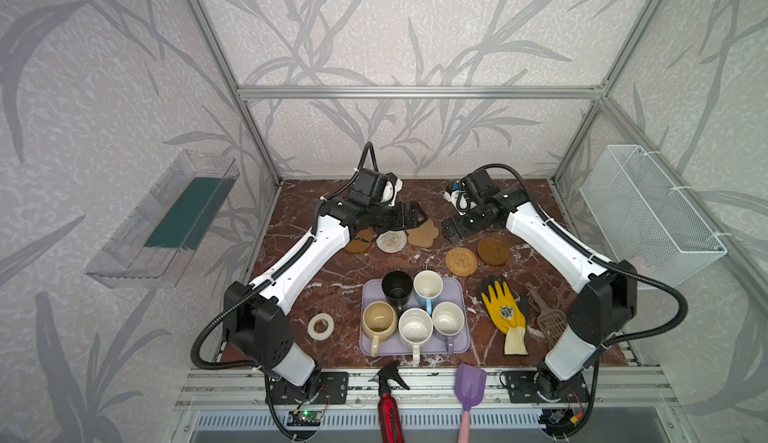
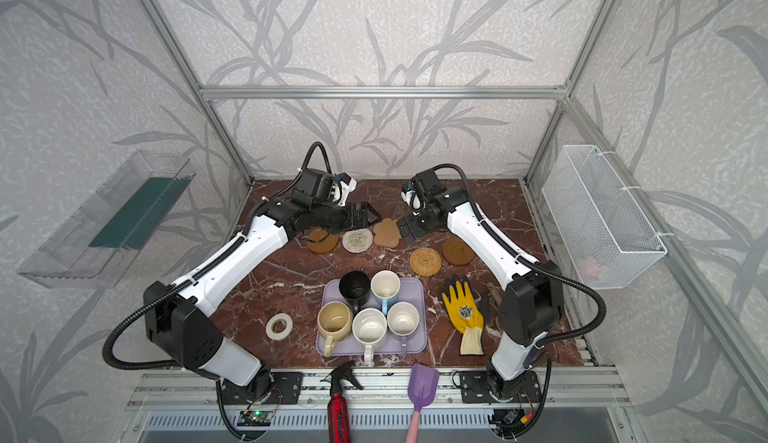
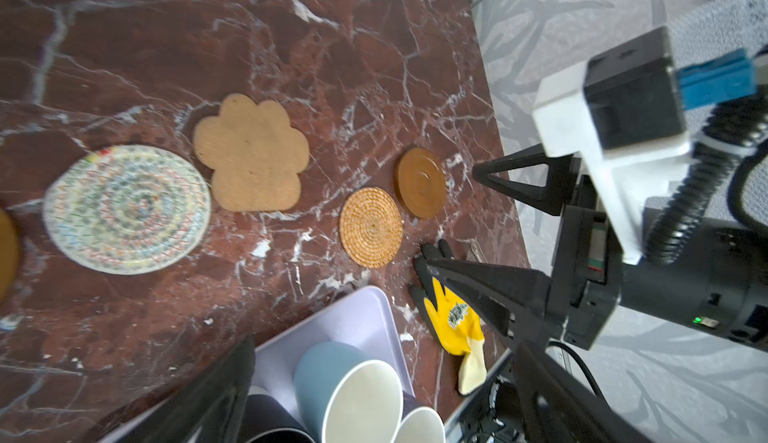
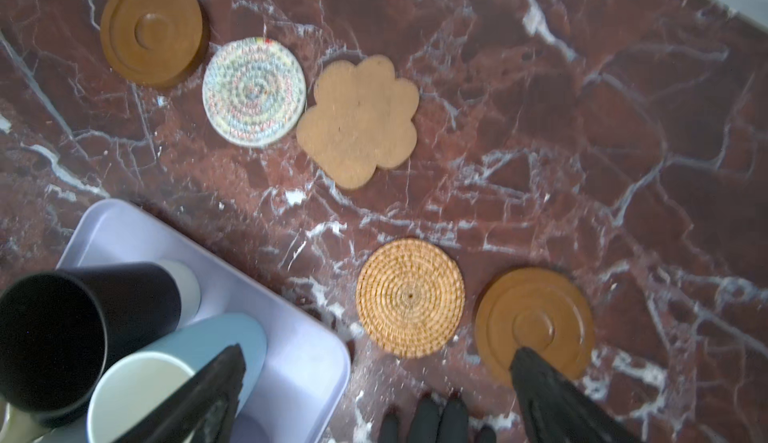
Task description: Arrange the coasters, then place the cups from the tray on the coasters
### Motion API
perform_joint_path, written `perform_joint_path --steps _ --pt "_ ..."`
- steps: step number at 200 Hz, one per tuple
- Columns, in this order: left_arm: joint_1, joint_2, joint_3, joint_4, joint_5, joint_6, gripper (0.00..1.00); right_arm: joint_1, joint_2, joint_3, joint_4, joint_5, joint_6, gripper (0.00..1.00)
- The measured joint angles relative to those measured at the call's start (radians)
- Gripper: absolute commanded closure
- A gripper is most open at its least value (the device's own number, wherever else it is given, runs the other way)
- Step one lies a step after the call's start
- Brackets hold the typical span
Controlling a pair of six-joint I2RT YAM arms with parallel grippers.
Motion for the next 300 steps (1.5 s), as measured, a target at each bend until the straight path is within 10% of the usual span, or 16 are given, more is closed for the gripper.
perform_joint_path --steps 61,84,118,300 --pt "-0.089 -0.003 -0.096 0.016 -0.004 -0.027 0.01 -0.012 -0.171 -0.368 0.171 -0.008 0.178 0.12" --pt "-0.093 -0.003 -0.097 0.021 -0.034 -0.039 0.01 -0.039 -0.126 -0.393 0.209 -0.036 0.223 0.37" --pt "-0.093 0.025 -0.090 0.028 -0.061 -0.042 0.01 -0.058 -0.011 -0.385 0.245 -0.044 0.259 0.46" --pt "-0.086 0.144 -0.029 0.062 -0.134 -0.026 0.01 -0.055 0.276 -0.246 0.282 0.055 0.305 0.53"
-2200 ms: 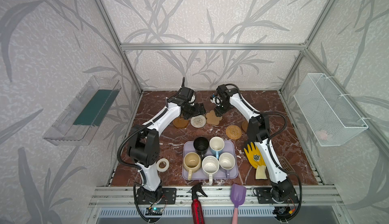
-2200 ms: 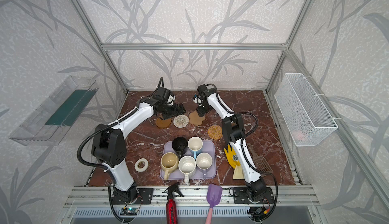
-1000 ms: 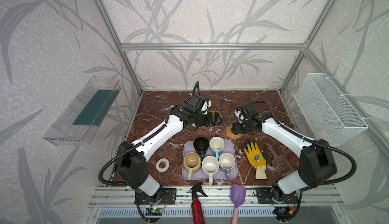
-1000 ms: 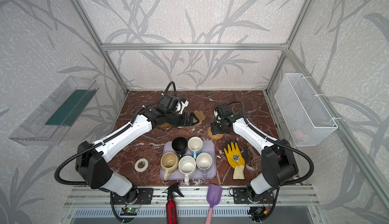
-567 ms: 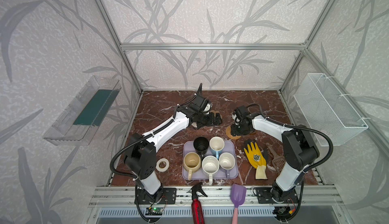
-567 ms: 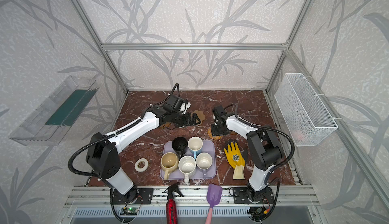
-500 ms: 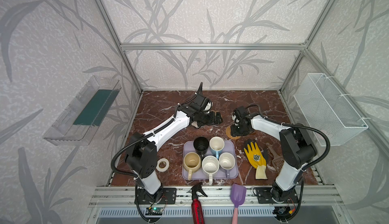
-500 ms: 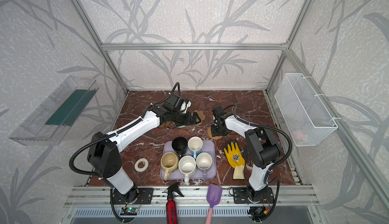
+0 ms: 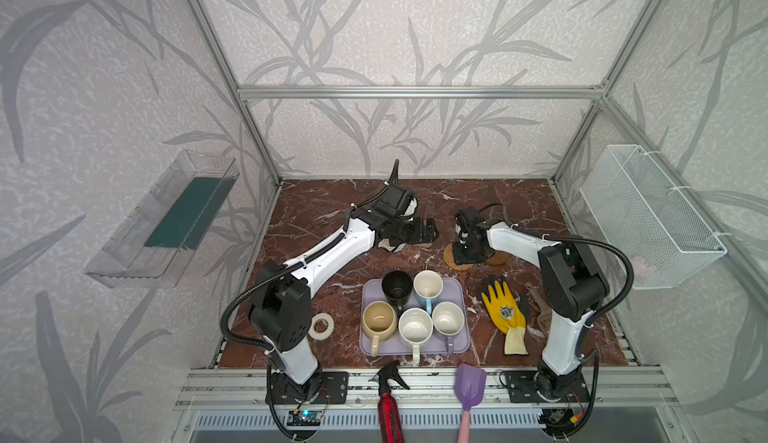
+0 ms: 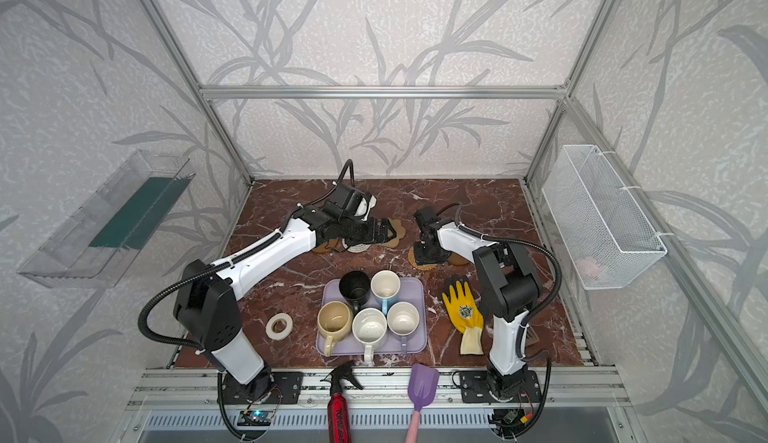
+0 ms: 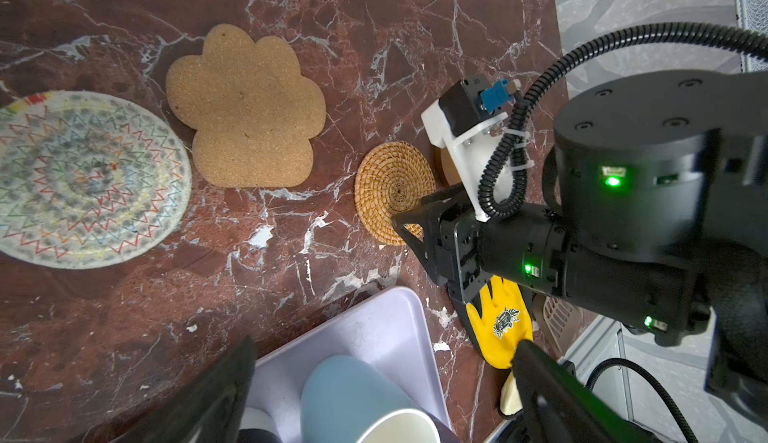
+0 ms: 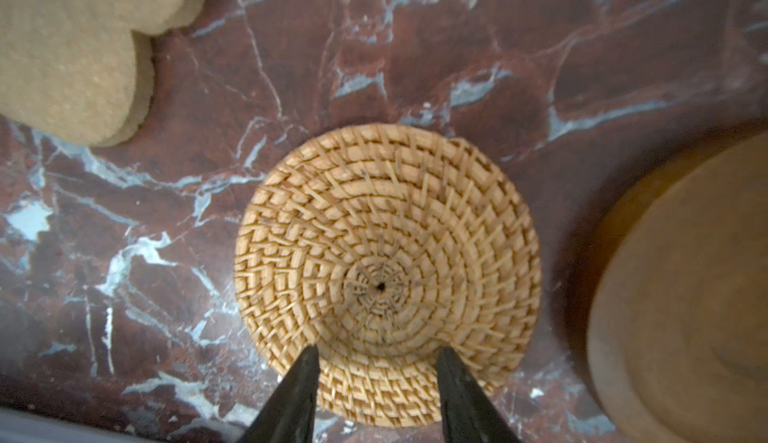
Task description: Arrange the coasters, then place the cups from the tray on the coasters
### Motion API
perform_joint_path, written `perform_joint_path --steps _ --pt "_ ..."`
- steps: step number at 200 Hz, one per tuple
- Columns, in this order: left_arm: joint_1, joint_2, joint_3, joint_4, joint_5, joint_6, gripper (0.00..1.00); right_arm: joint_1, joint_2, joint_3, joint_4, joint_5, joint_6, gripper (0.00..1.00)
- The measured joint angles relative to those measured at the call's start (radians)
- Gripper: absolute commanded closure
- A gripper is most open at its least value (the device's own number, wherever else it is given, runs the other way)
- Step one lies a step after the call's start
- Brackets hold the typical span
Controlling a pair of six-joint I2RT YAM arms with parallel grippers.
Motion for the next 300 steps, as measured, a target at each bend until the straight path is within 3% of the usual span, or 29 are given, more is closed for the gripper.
perform_joint_path --steps 134,300 --pt "0.006 0.000 0.000 0.000 -0.014 -0.002 0.01 -0.040 0.175 0.246 -0.029 0.042 -0.005 0.53" --pt "0.006 0.006 0.000 0.015 -0.017 -0.028 0.01 -0.048 0.166 0.247 -0.014 -0.017 -0.035 0.49"
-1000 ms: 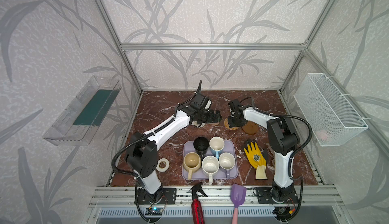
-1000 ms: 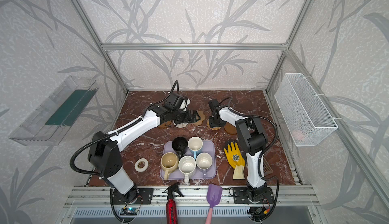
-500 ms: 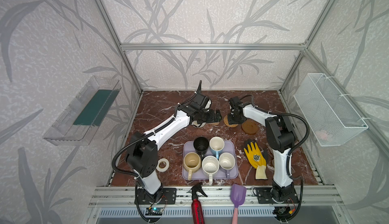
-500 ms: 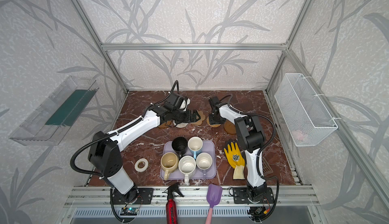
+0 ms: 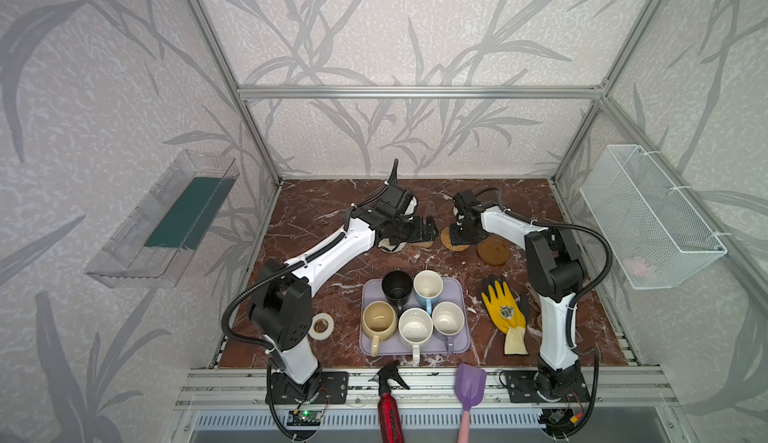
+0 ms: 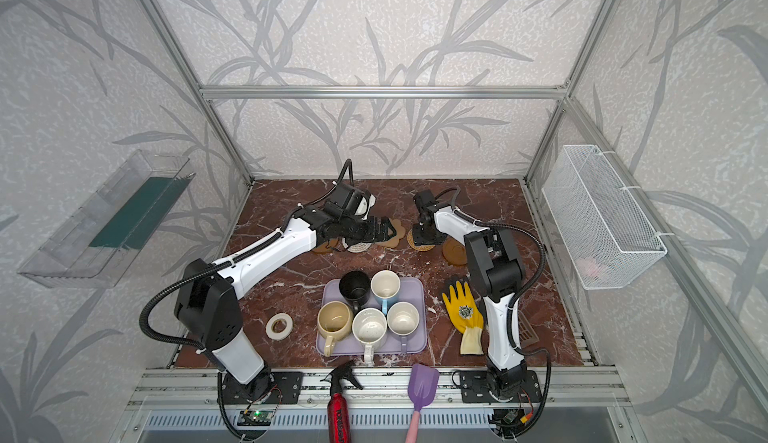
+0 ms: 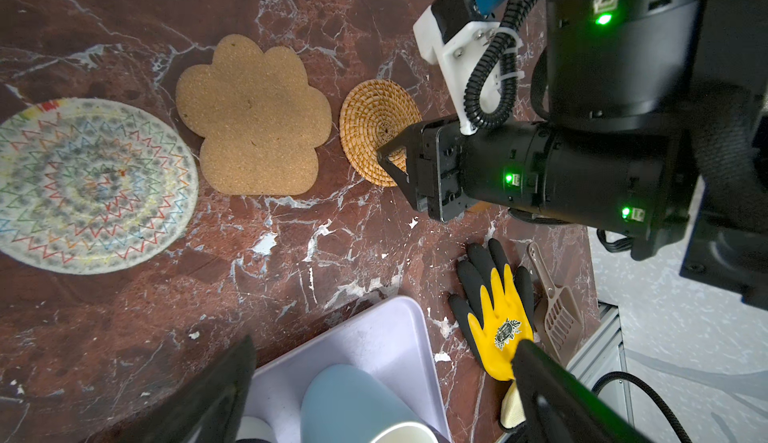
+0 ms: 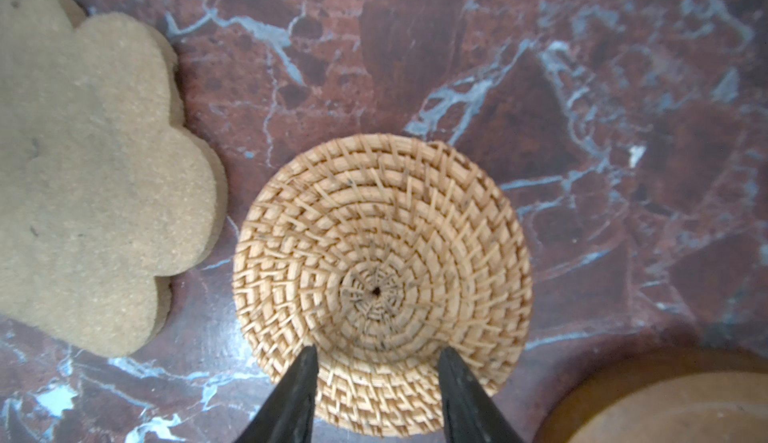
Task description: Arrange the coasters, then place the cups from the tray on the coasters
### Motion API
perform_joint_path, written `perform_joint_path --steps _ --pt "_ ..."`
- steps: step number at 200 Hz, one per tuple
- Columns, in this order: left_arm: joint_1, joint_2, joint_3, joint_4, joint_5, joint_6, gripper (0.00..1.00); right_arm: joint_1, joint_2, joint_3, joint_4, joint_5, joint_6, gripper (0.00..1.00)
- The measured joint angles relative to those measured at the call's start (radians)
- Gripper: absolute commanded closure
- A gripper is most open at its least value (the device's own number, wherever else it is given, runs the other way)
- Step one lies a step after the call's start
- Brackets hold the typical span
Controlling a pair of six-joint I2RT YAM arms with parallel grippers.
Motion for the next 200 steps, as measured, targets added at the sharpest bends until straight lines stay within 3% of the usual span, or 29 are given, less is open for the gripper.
perform_joint_path --steps 16,48,85,111,200 --pt "0.000 -0.002 0.000 0.000 -0.002 0.000 0.01 0.000 -0.027 -0.024 0.002 -0.009 -0.003 0.42" --pt "0.000 -0.029 -0.009 0.001 -0.008 -0.007 0.01 0.000 -0.133 -0.056 0.001 -0.019 -0.013 0.17" --pt "0.000 -0.100 -0.051 0.014 -0.009 -0.020 0.01 0.000 -0.270 -0.085 0.002 -0.031 -0.014 0.10" --pt "0.000 -0.157 -0.094 0.024 -0.009 -0.034 0.01 0.000 -0.364 -0.155 0.001 -0.024 -0.013 0.00" --pt "-0.020 -0.272 -0.233 0.120 0.052 -0.084 0.01 -0.035 -0.637 -0.401 0.001 0.053 -0.018 0.01"
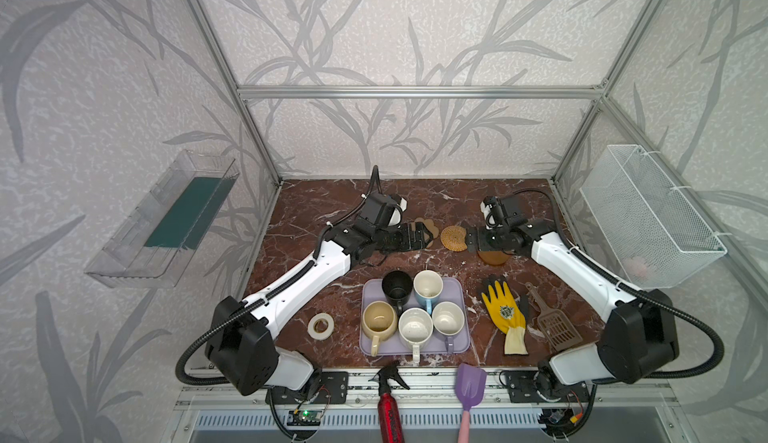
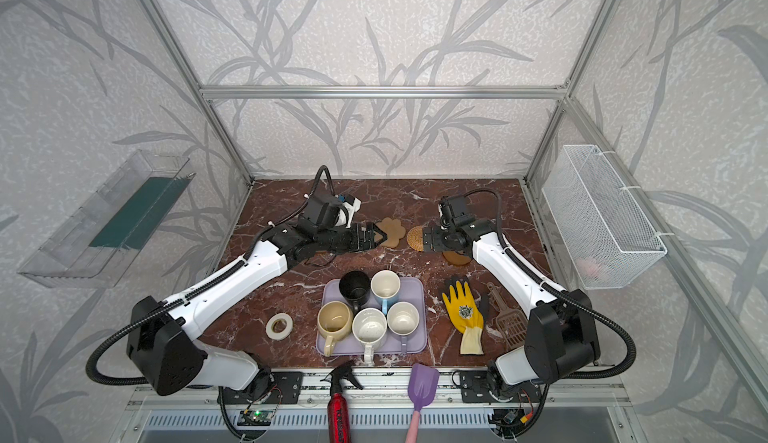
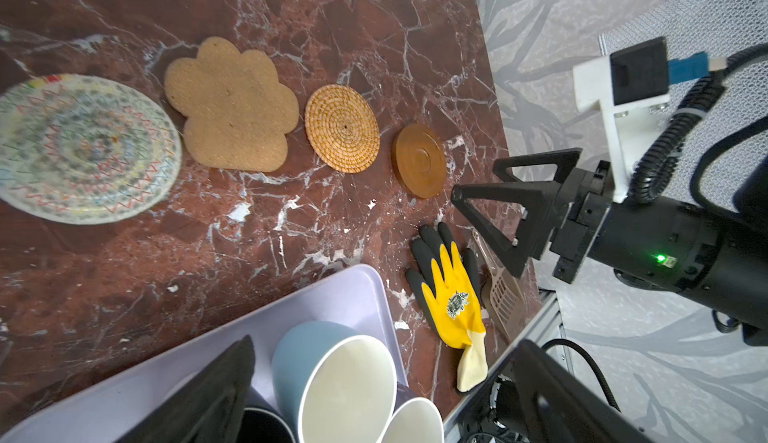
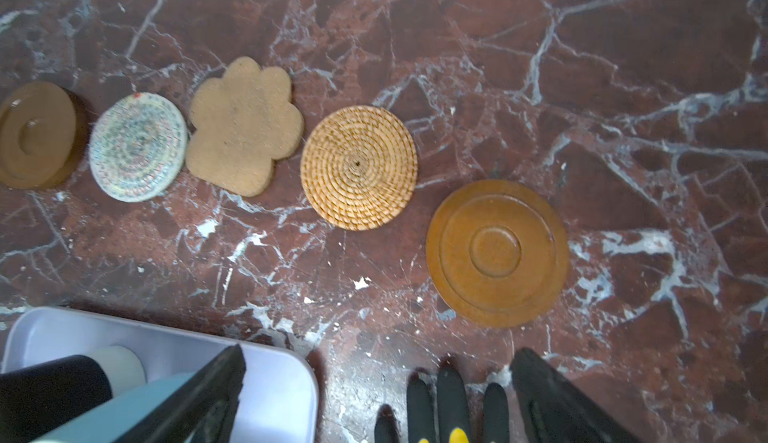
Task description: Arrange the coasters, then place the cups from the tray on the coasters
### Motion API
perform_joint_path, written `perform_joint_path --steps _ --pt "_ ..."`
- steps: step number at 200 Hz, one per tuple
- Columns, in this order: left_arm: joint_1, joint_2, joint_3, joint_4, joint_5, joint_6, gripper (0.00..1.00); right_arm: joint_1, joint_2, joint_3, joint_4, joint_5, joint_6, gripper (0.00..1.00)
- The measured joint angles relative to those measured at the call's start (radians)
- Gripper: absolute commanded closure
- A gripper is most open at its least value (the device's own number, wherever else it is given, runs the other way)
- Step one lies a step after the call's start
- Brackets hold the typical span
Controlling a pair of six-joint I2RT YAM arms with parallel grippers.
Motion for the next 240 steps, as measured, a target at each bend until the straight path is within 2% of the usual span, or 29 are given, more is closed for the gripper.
perform_joint_path --steps 34,75,115,190,240 --pt "-0.039 0.056 0.021 0.035 0.011 -0.003 0.01 -0.082 0.013 -0.041 -0.014 -0.025 -0.008 0.01" --pt "-0.091 0.187 0.171 0.012 0.004 0.022 0.01 -0.164 0.024 -0.065 -0.003 -0.044 -0.014 0.01" --pt "-0.122 0.292 0.279 -0.009 -0.026 0.042 0.01 -0.205 0.135 -0.050 0.006 -0.048 -0.009 0.00" --pt "-0.134 0.396 0.375 -0.039 -0.035 0.042 0.01 -0.229 0.292 0.039 -0.007 -0.004 -0.019 0.34" --pt "-0.137 0.396 0.376 -0.038 -0.034 0.040 0.01 -0.255 0.365 0.064 -0.014 0.016 -0.030 0.37"
